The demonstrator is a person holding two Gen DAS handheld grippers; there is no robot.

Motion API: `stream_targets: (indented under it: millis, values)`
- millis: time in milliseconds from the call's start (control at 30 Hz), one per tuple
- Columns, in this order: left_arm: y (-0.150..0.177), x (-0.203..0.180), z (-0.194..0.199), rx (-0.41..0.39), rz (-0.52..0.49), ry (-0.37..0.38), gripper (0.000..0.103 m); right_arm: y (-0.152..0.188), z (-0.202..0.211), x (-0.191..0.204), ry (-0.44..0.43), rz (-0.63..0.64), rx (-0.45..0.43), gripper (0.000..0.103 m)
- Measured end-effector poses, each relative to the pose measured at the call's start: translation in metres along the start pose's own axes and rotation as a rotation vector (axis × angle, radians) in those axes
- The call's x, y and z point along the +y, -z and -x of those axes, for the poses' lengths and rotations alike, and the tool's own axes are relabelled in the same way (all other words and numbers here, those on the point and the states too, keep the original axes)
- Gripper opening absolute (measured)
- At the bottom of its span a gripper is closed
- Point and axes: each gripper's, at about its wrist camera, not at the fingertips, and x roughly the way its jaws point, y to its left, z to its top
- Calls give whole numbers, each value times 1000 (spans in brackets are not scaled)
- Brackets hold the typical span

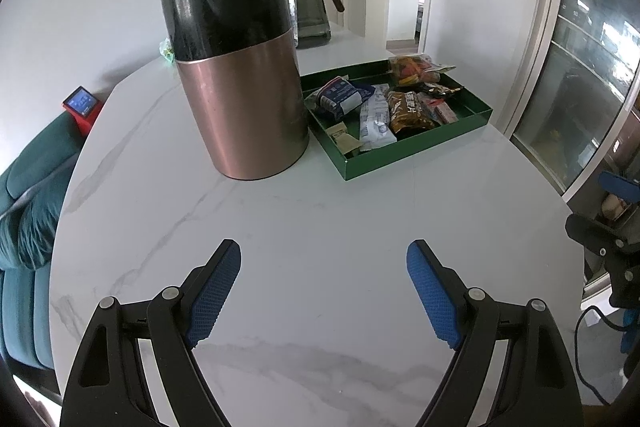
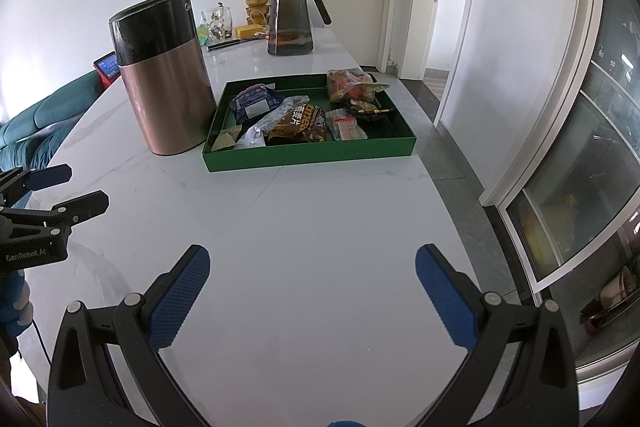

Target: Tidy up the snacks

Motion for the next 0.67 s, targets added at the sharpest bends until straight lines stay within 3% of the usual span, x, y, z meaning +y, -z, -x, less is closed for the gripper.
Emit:
stream_targets:
  millis: [667]
  values:
    - [1, 10, -4, 12, 46, -19, 81, 0, -1, 3, -3, 12, 11, 103]
